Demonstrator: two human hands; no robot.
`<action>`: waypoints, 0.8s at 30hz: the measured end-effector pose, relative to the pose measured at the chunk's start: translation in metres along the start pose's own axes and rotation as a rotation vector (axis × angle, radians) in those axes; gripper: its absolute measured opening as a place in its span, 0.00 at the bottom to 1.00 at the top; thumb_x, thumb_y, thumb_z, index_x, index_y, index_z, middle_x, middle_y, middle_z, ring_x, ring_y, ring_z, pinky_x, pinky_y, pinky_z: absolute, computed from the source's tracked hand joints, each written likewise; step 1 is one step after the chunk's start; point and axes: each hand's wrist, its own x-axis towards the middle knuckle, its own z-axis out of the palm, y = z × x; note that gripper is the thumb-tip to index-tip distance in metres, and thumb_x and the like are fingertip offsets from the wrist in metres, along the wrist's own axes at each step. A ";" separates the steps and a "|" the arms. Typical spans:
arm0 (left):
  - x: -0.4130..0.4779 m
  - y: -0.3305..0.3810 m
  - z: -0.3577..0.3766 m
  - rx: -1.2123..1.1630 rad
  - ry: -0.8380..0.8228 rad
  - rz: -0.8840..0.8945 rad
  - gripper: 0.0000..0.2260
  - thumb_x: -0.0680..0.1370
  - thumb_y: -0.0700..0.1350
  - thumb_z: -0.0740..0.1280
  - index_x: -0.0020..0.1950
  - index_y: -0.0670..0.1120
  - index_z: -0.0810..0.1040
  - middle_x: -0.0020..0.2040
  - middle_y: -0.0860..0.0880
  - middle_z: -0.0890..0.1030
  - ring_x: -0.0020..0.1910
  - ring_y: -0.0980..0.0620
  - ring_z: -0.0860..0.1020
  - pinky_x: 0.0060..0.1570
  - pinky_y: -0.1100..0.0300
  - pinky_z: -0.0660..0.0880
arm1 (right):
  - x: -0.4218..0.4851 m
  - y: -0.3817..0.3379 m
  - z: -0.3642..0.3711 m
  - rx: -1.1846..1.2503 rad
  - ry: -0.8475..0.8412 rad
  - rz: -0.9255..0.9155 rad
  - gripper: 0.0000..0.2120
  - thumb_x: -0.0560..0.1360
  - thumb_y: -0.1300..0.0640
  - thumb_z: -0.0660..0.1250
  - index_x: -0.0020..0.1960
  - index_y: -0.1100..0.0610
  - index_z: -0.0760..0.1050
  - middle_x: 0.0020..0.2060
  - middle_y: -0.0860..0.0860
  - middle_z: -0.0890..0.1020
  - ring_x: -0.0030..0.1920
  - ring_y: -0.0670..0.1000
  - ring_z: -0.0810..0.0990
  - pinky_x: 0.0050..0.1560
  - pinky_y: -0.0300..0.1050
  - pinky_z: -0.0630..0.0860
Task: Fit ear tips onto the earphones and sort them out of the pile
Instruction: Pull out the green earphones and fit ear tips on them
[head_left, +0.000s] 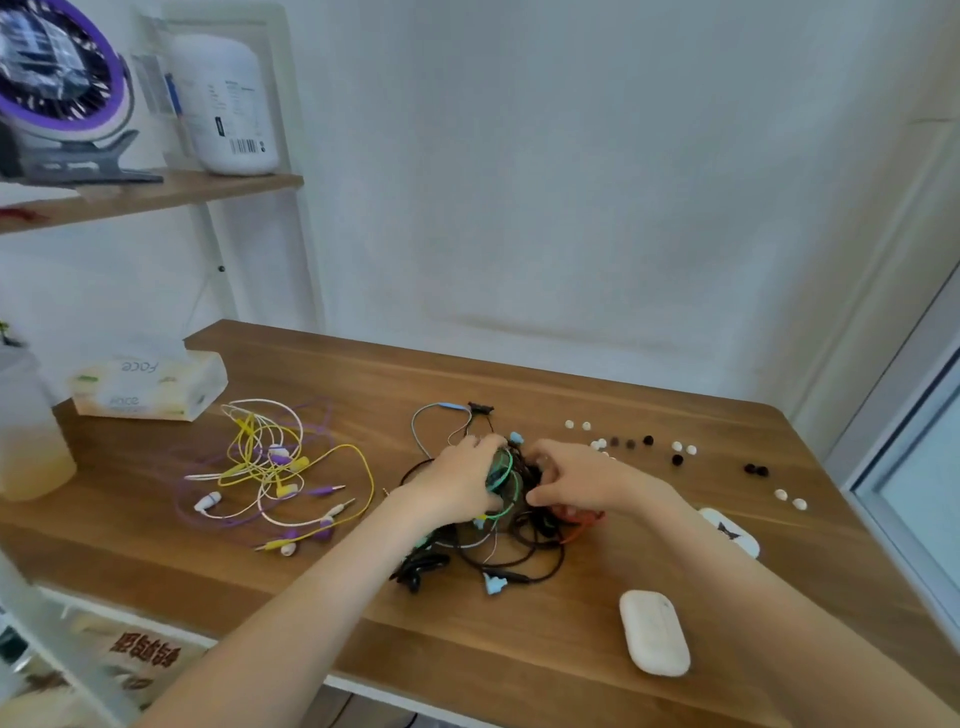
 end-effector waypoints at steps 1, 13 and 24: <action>0.002 -0.001 -0.002 -0.050 0.035 -0.002 0.30 0.78 0.44 0.68 0.76 0.49 0.57 0.72 0.46 0.65 0.69 0.45 0.67 0.64 0.52 0.70 | 0.000 -0.001 0.000 -0.038 0.002 -0.001 0.19 0.77 0.54 0.66 0.66 0.54 0.67 0.43 0.56 0.82 0.34 0.49 0.78 0.35 0.42 0.77; 0.008 -0.006 -0.042 -0.276 0.185 0.001 0.30 0.78 0.47 0.68 0.76 0.47 0.58 0.61 0.49 0.76 0.52 0.54 0.74 0.49 0.61 0.68 | 0.006 -0.005 -0.012 -0.133 0.341 -0.119 0.14 0.80 0.53 0.60 0.40 0.60 0.73 0.40 0.49 0.70 0.40 0.43 0.69 0.38 0.41 0.62; -0.003 -0.011 -0.075 -0.034 0.183 0.027 0.09 0.78 0.52 0.65 0.56 0.52 0.81 0.57 0.51 0.80 0.55 0.54 0.74 0.50 0.59 0.68 | 0.004 -0.014 -0.016 0.283 0.477 -0.139 0.12 0.77 0.50 0.66 0.57 0.55 0.72 0.53 0.47 0.78 0.56 0.49 0.76 0.49 0.39 0.71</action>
